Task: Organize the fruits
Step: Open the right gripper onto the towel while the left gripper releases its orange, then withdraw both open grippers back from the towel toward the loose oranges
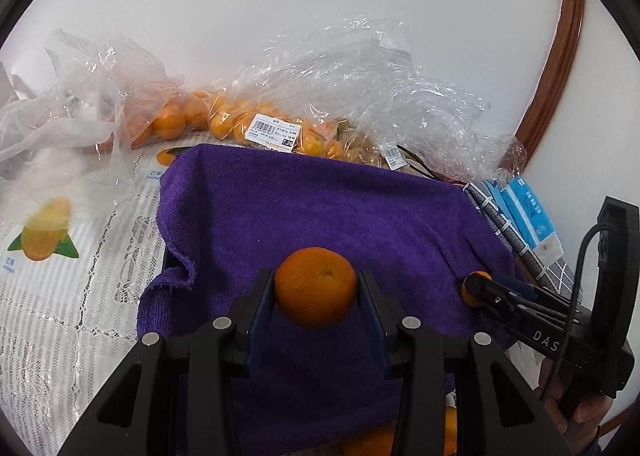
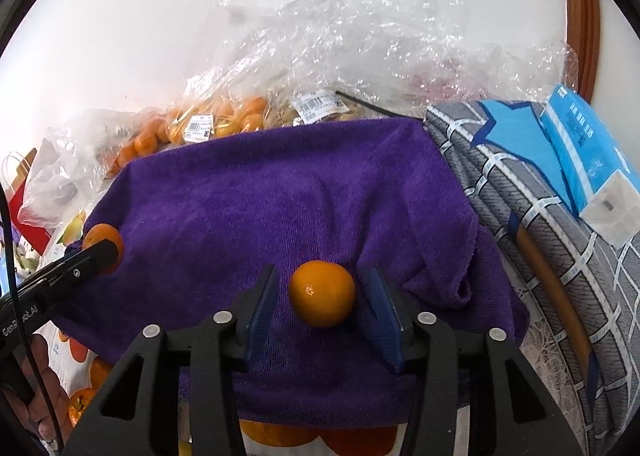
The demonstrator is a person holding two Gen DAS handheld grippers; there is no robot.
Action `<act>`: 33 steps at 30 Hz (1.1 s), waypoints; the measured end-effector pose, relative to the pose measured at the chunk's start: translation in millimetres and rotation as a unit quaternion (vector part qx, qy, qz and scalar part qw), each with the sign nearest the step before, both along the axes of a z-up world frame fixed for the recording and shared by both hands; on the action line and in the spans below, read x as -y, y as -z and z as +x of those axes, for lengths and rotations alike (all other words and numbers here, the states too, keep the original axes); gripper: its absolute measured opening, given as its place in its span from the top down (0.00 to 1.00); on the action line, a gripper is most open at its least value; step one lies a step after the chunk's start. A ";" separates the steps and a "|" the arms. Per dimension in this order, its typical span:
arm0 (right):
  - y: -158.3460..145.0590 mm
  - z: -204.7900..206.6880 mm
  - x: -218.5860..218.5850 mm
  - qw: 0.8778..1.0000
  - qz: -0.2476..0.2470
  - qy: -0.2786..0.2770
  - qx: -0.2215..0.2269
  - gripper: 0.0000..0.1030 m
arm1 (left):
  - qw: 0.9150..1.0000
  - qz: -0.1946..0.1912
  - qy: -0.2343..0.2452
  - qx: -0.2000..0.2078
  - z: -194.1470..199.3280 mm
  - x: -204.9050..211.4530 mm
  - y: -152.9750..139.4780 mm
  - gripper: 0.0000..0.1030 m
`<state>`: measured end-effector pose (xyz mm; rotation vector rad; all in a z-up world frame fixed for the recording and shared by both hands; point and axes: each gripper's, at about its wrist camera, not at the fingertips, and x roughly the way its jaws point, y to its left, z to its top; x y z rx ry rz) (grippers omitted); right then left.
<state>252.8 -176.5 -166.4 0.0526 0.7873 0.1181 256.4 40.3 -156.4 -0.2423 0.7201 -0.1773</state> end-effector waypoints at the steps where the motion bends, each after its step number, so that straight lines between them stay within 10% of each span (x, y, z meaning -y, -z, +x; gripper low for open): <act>1: -1.2 -1.3 0.1 1.000 -0.001 0.001 0.004 0.52 | 1.000 0.001 0.000 0.000 0.0 0.0 0.1 0.62; 33: -41.4 -52.7 -5.6 0.999 -0.013 0.026 0.040 0.51 | 0.997 -0.006 -0.003 0.075 -19.6 -3.8 -26.6 0.51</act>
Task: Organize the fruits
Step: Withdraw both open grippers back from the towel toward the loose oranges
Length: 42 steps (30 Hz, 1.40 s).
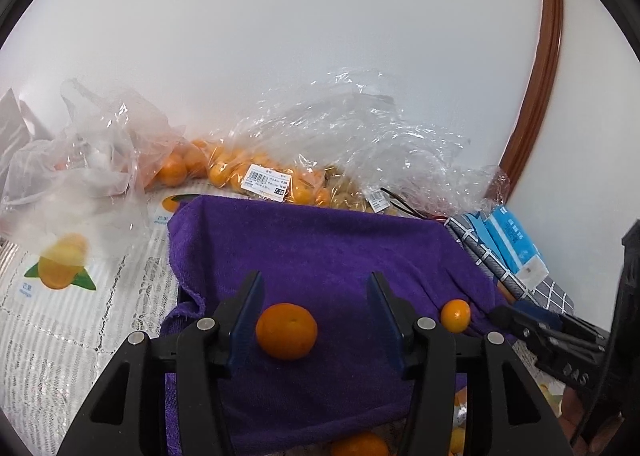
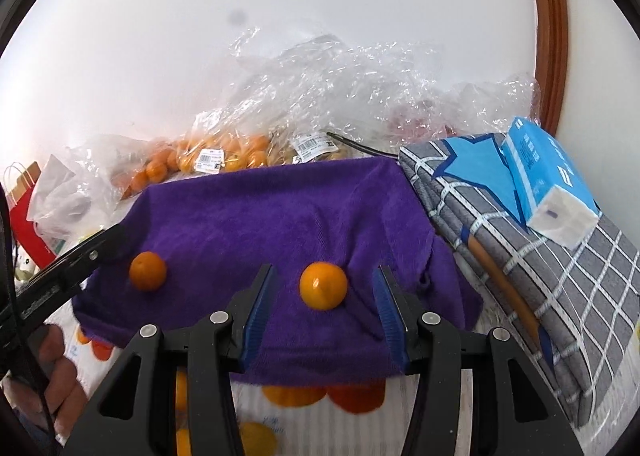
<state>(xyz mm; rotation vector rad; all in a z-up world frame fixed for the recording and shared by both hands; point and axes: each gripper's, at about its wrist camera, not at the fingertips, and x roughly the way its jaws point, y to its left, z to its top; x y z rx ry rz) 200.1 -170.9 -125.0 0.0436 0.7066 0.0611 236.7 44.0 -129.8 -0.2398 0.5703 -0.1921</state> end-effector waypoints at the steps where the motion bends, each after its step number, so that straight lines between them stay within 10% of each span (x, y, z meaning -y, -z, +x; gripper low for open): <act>1: -0.7 -4.2 -0.7 1.000 0.000 0.000 -0.002 0.51 | 1.000 -0.002 0.002 0.001 -0.6 -0.5 -1.1 0.51; 15: -9.5 -75.3 -0.9 0.999 0.021 0.005 -0.028 0.51 | 1.000 0.014 -0.016 0.022 -33.6 -3.6 -19.9 0.51; 42: 16.6 -120.3 -36.6 0.998 -0.012 -0.047 -0.040 0.52 | 0.995 0.039 -0.053 -0.080 -119.9 -54.5 31.3 0.50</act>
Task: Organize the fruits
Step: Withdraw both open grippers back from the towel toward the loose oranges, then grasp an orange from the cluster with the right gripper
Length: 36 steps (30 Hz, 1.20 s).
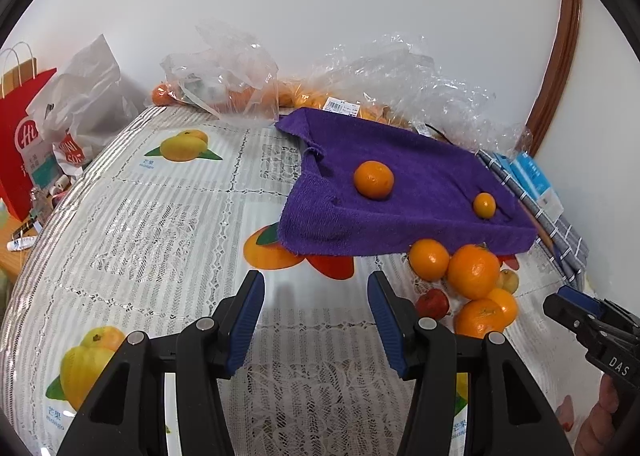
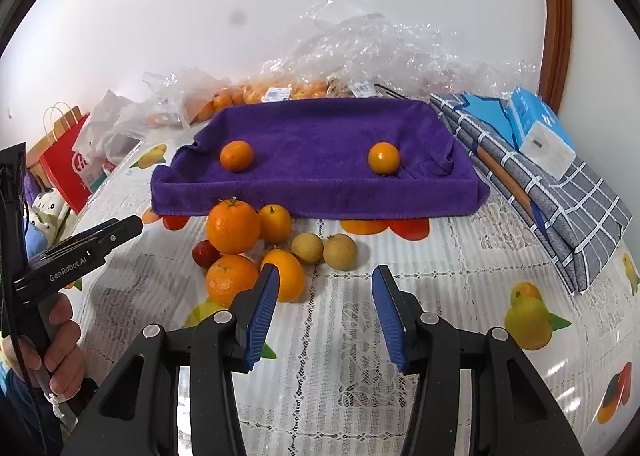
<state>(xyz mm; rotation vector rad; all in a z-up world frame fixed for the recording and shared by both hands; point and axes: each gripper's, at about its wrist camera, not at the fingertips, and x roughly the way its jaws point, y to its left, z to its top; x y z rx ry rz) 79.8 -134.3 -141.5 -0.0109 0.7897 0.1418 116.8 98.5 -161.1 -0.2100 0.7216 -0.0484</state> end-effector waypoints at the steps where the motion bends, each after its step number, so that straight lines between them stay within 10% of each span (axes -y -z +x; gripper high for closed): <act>1: 2.0 1.5 1.1 1.000 0.002 0.001 -0.003 0.52 | 1.000 0.001 0.000 0.000 0.0 0.4 0.0 0.50; 36: 13.8 9.2 -12.1 0.999 0.017 -0.044 -0.015 0.69 | 1.000 -0.016 0.002 -0.015 2.7 -1.4 5.3 0.50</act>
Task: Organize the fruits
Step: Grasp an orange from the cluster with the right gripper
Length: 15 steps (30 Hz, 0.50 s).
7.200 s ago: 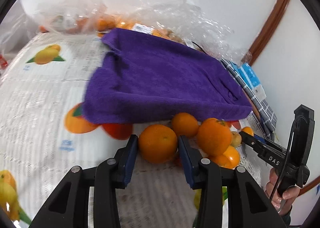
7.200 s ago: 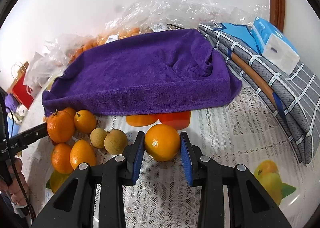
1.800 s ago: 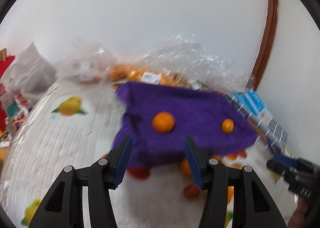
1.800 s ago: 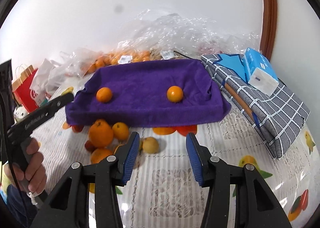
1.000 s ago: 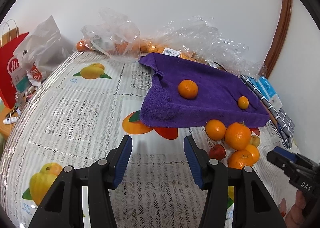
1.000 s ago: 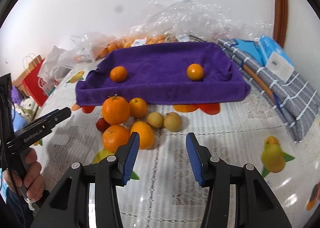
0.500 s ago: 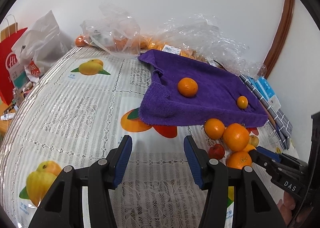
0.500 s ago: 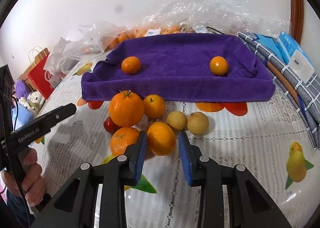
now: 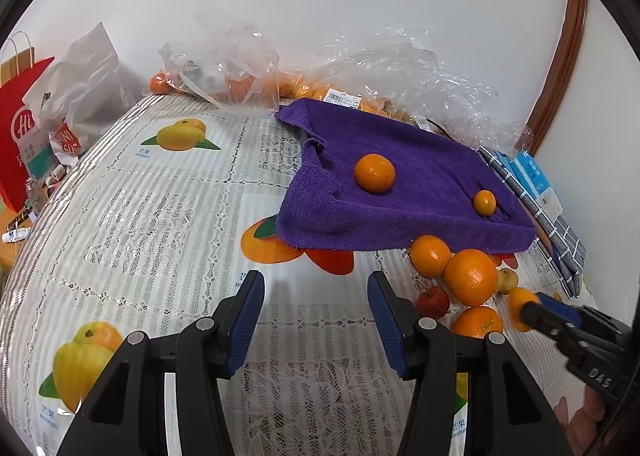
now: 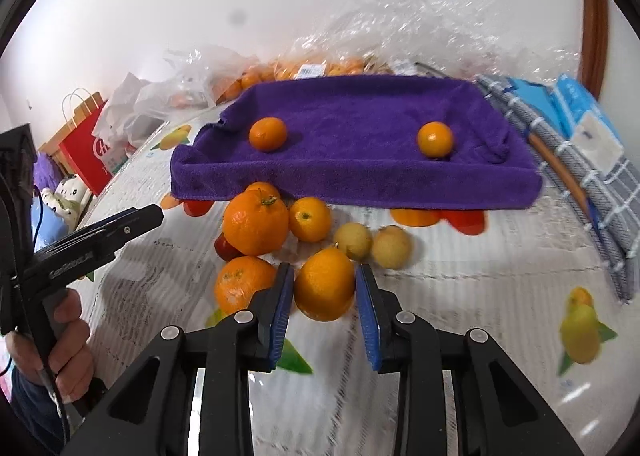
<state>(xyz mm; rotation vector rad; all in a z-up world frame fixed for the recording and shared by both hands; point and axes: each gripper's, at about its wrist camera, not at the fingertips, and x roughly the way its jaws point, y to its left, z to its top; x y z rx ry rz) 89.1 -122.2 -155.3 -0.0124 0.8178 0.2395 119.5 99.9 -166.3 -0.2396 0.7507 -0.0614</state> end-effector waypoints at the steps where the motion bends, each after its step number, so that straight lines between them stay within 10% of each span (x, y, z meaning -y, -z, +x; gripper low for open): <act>1: -1.7 -3.3 4.1 1.000 -0.006 0.006 0.004 0.69 | 1.000 0.000 0.000 0.000 -0.1 0.0 0.0 0.50; 15: 17.2 -8.0 21.0 0.999 -0.033 0.031 -0.010 0.68 | 1.000 0.007 0.007 0.000 0.5 4.1 1.1 0.50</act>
